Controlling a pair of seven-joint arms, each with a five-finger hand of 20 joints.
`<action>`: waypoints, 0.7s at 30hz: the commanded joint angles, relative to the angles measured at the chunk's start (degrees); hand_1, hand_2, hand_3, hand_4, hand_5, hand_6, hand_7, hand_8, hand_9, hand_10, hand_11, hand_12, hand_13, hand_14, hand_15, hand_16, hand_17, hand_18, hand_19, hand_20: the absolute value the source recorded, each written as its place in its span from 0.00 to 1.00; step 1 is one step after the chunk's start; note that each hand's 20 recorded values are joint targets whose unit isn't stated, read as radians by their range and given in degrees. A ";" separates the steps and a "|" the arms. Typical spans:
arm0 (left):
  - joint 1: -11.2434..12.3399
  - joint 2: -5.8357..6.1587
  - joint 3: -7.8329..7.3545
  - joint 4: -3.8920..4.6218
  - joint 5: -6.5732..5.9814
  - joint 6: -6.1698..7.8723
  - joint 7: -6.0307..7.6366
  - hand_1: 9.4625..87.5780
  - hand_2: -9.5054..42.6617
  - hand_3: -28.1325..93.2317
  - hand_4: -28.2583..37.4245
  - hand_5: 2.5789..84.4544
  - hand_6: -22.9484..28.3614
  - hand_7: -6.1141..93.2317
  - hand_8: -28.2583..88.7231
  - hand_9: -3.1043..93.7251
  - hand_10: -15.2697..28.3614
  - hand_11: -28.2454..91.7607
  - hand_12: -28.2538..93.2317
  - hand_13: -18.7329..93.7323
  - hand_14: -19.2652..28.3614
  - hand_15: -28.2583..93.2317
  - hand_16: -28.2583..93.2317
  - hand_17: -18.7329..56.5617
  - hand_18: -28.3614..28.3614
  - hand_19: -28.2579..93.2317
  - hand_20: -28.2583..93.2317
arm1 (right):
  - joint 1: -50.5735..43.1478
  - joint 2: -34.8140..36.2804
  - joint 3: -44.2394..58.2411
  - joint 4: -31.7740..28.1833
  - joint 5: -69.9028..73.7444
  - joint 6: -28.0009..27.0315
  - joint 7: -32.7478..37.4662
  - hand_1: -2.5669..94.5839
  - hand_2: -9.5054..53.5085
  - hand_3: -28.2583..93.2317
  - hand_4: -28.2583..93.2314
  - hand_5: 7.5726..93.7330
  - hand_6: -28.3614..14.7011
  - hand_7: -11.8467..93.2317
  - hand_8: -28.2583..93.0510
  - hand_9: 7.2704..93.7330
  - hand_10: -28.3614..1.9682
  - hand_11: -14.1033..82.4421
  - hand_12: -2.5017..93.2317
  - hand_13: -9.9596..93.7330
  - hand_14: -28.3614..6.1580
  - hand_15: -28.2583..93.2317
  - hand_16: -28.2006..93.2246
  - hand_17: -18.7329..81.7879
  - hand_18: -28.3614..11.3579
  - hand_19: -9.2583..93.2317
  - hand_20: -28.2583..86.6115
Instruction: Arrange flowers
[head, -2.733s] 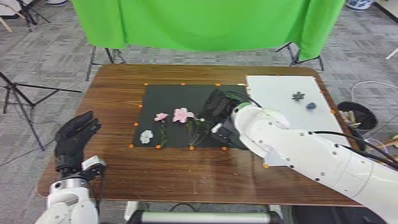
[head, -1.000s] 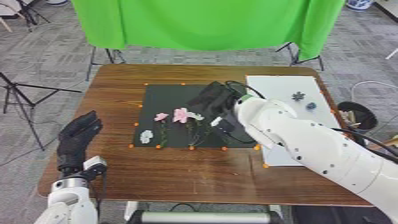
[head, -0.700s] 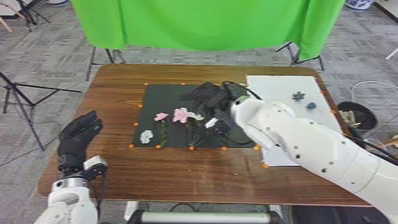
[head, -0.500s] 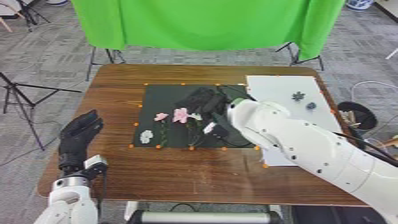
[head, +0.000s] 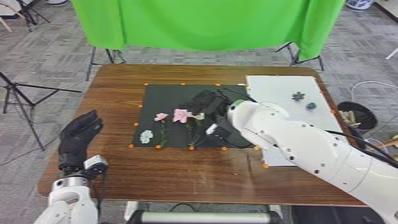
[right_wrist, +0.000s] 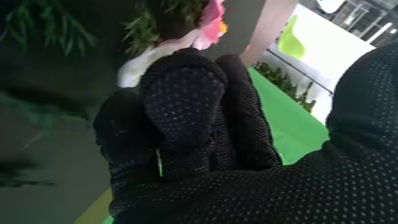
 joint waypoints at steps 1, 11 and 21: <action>0.48 -0.31 -0.17 -0.05 0.45 -0.58 -0.68 0.60 0.08 0.79 0.30 0.57 0.46 0.34 0.14 0.43 0.59 0.44 0.32 0.51 0.65 0.40 0.23 0.54 0.69 0.36 0.50 | 0.20 1.20 0.90 0.07 -1.15 1.19 1.10 0.21 0.14 0.82 0.08 0.51 0.61 0.21 0.17 0.59 0.44 0.22 0.14 0.96 0.61 0.70 0.47 0.78 0.29 1.00 0.69; 0.68 -0.29 -0.26 -0.19 0.64 -0.99 -0.93 0.60 0.07 0.79 0.30 0.57 0.46 0.35 0.14 0.44 0.59 0.44 0.32 0.51 0.65 0.40 0.22 0.54 0.69 0.36 0.50 | -0.76 2.13 4.50 -1.45 1.09 1.84 0.31 0.21 0.15 0.80 0.09 0.51 0.60 0.21 0.18 0.60 0.44 0.22 0.14 0.96 0.61 0.70 0.47 0.77 0.28 1.00 0.69; 0.70 -0.20 -0.57 -0.24 0.79 -1.10 -1.15 0.60 0.07 0.79 0.30 0.57 0.46 0.35 0.14 0.44 0.59 0.44 0.32 0.51 0.65 0.40 0.23 0.53 0.69 0.36 0.49 | -4.93 11.54 13.32 -10.46 -7.56 9.42 -2.47 0.26 0.08 0.79 0.10 0.56 0.60 0.21 0.17 0.65 0.41 0.23 0.15 0.95 0.61 0.70 0.47 0.77 0.28 1.00 0.69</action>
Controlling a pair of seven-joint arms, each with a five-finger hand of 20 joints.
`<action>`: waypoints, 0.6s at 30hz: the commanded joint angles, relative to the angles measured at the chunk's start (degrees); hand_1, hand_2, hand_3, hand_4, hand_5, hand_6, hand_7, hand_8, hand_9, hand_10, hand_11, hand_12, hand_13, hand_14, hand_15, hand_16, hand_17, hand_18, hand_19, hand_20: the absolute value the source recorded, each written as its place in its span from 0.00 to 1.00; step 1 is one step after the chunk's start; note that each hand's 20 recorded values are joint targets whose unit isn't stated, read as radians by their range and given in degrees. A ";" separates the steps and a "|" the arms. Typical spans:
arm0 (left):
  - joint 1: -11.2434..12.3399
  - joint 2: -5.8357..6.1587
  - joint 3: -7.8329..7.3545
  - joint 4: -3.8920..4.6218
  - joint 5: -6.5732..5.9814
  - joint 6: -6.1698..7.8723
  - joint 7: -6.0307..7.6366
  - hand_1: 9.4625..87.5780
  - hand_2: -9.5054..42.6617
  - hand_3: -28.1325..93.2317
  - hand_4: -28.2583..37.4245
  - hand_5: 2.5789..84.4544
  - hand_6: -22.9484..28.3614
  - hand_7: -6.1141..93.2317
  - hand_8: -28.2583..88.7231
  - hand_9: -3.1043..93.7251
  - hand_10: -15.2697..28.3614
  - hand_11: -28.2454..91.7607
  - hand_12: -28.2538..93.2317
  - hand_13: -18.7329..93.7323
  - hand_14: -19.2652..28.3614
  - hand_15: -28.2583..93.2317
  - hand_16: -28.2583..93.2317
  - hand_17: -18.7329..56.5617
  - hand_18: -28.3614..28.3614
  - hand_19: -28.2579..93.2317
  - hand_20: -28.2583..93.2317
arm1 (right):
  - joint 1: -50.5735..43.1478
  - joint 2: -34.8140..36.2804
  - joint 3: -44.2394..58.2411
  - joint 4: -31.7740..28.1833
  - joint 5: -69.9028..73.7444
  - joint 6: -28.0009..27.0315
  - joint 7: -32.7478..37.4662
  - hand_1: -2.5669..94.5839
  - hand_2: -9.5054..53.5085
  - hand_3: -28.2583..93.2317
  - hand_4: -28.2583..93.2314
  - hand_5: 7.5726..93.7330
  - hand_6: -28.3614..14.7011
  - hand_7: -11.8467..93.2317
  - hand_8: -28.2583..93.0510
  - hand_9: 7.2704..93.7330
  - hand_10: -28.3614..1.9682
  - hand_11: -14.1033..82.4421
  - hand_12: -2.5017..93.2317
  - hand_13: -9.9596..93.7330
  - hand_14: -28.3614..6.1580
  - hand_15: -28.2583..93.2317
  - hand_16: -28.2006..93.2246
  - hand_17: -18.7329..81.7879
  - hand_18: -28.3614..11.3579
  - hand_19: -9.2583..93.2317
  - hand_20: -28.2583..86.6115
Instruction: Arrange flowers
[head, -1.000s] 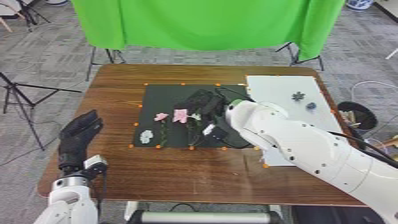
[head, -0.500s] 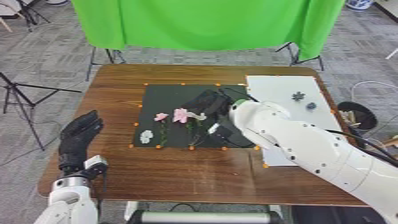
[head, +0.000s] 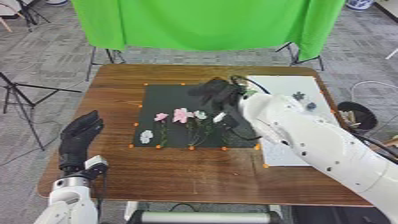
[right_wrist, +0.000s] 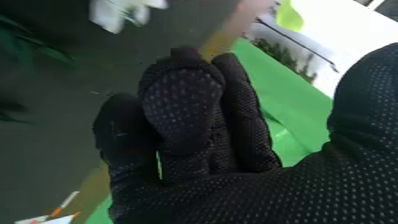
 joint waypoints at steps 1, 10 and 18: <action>0.68 -0.14 -0.50 -0.25 0.39 -0.59 -0.47 0.60 0.07 0.79 0.30 0.57 0.46 0.35 0.14 0.44 0.59 0.44 0.32 0.51 0.65 0.40 0.23 0.53 0.69 0.36 0.49 | -1.79 10.09 5.48 -7.05 -13.78 8.25 -1.29 0.27 0.05 0.80 0.11 0.56 0.60 0.21 0.17 0.65 0.41 0.23 0.15 0.95 0.61 0.70 0.47 0.77 0.28 1.00 0.69; 1.37 -0.24 -0.69 -0.47 0.16 -0.05 -0.02 0.59 0.07 0.80 0.29 0.58 0.45 0.35 0.14 0.44 0.59 0.45 0.32 0.51 0.65 0.41 0.22 0.53 0.69 0.36 0.49 | -1.75 19.15 5.43 -5.00 -36.72 5.84 7.20 0.27 0.00 0.77 0.11 0.48 0.62 0.21 0.18 0.58 0.38 0.22 0.15 0.91 0.61 0.70 0.47 0.73 0.29 1.00 0.68; 1.62 0.01 -0.81 -0.82 -0.38 0.86 1.27 0.61 0.08 0.79 0.28 0.58 0.46 0.36 0.15 0.44 0.59 0.45 0.32 0.52 0.64 0.41 0.22 0.54 0.69 0.37 0.49 | -7.50 20.97 9.45 0.69 -41.19 0.24 13.20 0.28 0.00 0.77 0.11 0.52 0.70 0.22 0.17 0.59 0.40 0.22 0.15 0.91 0.60 0.71 0.47 0.73 0.28 1.00 0.67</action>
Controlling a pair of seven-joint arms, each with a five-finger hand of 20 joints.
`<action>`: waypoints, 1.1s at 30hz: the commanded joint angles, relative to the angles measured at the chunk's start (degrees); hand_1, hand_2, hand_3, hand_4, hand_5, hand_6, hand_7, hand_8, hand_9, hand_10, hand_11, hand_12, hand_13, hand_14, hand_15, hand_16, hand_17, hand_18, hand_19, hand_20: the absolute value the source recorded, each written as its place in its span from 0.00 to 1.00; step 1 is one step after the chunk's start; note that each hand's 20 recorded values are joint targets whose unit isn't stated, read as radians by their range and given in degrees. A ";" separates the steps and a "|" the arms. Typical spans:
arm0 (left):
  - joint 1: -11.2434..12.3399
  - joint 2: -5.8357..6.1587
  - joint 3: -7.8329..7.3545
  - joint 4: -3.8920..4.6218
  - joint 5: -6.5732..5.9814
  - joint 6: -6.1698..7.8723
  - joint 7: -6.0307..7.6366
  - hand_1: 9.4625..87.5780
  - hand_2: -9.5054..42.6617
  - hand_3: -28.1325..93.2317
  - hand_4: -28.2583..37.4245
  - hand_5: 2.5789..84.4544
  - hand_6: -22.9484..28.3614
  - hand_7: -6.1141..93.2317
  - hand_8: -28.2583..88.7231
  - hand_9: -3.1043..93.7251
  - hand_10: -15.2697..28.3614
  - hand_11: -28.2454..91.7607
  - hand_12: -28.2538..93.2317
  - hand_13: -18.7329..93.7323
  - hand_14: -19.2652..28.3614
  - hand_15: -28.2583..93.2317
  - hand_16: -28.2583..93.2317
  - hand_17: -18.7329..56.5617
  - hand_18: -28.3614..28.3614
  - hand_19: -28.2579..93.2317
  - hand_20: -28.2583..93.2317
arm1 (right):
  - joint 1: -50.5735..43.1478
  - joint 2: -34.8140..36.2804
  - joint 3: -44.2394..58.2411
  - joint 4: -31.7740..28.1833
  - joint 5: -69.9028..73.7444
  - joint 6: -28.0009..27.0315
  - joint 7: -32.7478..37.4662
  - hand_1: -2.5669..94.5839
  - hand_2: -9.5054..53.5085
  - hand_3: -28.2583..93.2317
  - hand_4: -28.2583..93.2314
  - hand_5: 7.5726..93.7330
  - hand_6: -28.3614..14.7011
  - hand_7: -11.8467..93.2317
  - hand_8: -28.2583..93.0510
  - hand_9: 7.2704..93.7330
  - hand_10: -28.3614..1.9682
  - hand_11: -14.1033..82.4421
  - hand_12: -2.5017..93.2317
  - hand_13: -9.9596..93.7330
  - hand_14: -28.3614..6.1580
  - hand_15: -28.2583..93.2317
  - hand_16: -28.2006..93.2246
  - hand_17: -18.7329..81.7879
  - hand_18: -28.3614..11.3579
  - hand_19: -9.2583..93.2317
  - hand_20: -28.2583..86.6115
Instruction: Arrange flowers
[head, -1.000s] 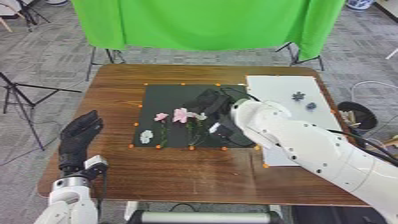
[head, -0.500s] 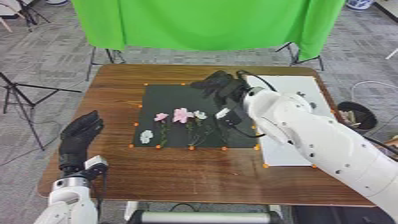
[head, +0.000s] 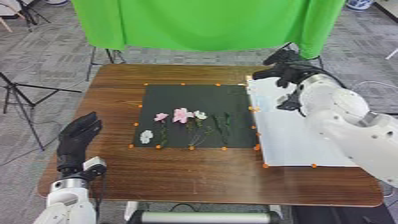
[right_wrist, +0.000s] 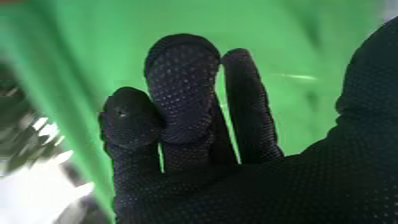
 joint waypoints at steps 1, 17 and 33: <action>0.98 0.05 -0.21 -0.76 -0.26 0.93 1.13 0.62 0.09 0.79 0.28 0.58 0.46 0.36 0.16 0.44 0.60 0.45 0.32 0.52 0.64 0.41 0.22 0.55 0.69 0.37 0.49 | -5.38 2.96 3.58 6.46 -3.58 -4.27 5.03 0.29 0.00 0.77 0.11 0.52 0.70 0.22 0.17 0.60 0.40 0.22 0.15 0.91 0.60 0.71 0.47 0.73 0.28 1.00 0.67; 1.17 -0.58 -0.51 -1.02 0.89 1.64 -0.09 0.69 0.13 0.77 0.32 0.57 0.45 0.37 0.13 0.44 0.59 0.45 0.33 0.53 0.64 0.41 0.22 0.60 0.69 0.36 0.53 | -11.20 3.16 6.49 11.27 -4.29 -9.18 8.16 0.31 0.00 0.76 0.11 0.54 0.68 0.23 0.16 0.65 0.43 0.23 0.16 0.91 0.60 0.71 0.46 0.73 0.26 1.00 0.67; 1.27 -0.80 -0.50 -0.96 0.54 1.19 -0.31 0.65 0.11 0.78 0.30 0.57 0.45 0.37 0.15 0.44 0.59 0.46 0.32 0.53 0.64 0.41 0.22 0.58 0.69 0.36 0.52 | -14.53 2.98 4.91 10.90 -4.59 -0.65 9.32 0.65 0.00 0.74 0.06 0.71 0.68 0.29 0.24 0.84 0.55 0.20 0.29 0.96 0.70 0.71 0.47 0.77 0.33 1.00 0.68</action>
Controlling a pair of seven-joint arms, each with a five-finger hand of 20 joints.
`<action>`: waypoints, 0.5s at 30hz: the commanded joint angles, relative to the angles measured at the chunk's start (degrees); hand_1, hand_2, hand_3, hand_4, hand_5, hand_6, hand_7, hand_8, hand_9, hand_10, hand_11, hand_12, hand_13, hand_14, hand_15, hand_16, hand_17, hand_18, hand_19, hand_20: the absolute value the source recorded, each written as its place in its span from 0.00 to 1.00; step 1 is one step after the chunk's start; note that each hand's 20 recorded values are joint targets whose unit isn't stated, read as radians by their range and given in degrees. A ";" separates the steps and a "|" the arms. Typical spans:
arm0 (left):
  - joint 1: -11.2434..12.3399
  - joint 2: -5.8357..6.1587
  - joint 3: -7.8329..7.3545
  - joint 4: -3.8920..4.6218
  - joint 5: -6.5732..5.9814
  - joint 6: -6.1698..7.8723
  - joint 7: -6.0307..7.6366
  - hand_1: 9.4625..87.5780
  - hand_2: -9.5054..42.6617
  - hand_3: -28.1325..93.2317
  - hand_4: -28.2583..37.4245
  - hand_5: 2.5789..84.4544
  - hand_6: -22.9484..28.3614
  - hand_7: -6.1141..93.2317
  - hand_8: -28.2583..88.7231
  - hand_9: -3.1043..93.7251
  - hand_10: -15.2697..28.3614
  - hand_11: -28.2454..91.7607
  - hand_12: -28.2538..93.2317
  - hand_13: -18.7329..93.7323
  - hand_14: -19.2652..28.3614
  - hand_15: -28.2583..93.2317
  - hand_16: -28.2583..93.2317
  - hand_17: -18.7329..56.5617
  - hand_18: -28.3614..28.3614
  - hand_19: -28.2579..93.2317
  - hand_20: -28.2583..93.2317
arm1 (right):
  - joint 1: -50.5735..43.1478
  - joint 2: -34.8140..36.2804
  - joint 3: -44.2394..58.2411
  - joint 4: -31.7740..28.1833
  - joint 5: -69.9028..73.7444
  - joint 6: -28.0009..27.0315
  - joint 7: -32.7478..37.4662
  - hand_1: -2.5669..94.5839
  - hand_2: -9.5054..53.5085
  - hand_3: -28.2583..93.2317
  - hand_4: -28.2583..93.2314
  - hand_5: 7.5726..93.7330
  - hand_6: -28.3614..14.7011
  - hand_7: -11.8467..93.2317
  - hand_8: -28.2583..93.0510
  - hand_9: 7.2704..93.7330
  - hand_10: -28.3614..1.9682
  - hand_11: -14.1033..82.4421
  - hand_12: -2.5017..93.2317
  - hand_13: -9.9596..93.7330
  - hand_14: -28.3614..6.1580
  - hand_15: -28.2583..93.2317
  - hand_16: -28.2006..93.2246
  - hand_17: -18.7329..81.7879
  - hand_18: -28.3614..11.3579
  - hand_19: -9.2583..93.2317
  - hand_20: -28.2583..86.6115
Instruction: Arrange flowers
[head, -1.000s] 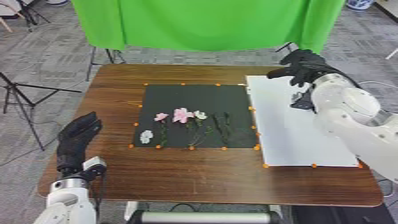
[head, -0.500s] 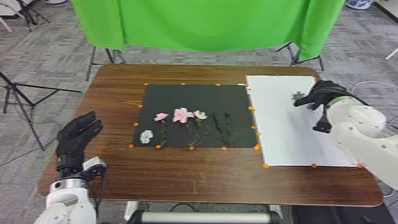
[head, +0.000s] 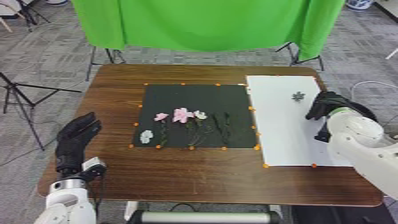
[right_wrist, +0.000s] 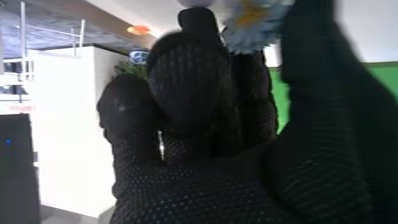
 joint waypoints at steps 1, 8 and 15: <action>0.73 -0.62 -0.17 -0.32 -0.48 -0.15 -0.38 0.65 0.11 0.78 0.30 0.57 0.45 0.37 0.15 0.44 0.59 0.46 0.32 0.53 0.64 0.41 0.22 0.58 0.69 0.36 0.52 | -2.00 0.39 -0.50 -0.42 -0.35 4.58 0.60 0.67 0.00 0.74 0.07 0.73 0.67 0.29 0.25 0.86 0.55 0.19 0.30 0.96 0.70 0.71 0.47 0.77 0.34 1.00 0.68; 0.72 -0.42 -0.36 -0.26 -0.52 -0.21 -0.70 0.65 0.11 0.78 0.30 0.57 0.45 0.36 0.15 0.44 0.59 0.46 0.32 0.53 0.64 0.41 0.22 0.58 0.69 0.36 0.52 | -4.10 0.60 3.58 -4.48 -0.35 10.71 -0.19 0.74 0.01 0.72 0.09 0.79 0.65 0.29 0.27 0.92 0.57 0.20 0.37 0.96 0.74 0.71 0.48 0.78 0.38 1.00 0.68; 0.28 -0.08 -0.16 -0.17 -0.63 -0.55 -0.79 0.65 0.11 0.78 0.30 0.57 0.45 0.36 0.14 0.44 0.59 0.46 0.32 0.53 0.64 0.41 0.22 0.58 0.69 0.37 0.52 | 2.19 -1.56 0.17 -11.47 1.29 15.34 -4.73 0.73 0.00 0.73 0.09 0.81 0.64 0.29 0.27 0.93 0.56 0.20 0.37 0.97 0.75 0.71 0.48 0.79 0.39 1.00 0.67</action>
